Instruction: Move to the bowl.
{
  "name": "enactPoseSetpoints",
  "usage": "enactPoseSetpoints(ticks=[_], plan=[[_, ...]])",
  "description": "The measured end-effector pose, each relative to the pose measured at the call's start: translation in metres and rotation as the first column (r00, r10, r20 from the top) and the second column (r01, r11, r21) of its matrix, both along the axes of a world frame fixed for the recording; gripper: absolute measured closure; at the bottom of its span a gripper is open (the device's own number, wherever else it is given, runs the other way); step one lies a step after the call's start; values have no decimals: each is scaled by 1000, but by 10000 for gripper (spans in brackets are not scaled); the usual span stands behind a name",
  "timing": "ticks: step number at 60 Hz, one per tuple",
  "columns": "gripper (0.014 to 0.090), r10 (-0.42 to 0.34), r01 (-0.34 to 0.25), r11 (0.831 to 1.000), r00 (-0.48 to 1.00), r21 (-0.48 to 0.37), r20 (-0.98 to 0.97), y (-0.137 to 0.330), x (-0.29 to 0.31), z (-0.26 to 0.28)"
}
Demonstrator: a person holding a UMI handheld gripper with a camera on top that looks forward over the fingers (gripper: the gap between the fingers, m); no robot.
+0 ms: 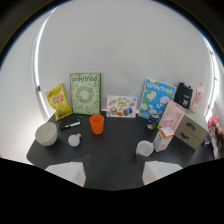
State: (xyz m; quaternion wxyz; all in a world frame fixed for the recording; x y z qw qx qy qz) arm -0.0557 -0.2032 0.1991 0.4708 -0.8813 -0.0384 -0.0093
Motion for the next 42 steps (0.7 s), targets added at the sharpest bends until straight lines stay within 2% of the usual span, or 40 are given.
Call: enactPoseSetpoints(ticks=[23, 29, 42], plan=[[197, -22, 24, 999, 999, -38, 44, -29, -25, -21], [199, 1, 1, 997, 1000, -74, 31, -43, -60, -39], [196, 100, -103, 986, 995, -128, -30, -56, -177, -76]])
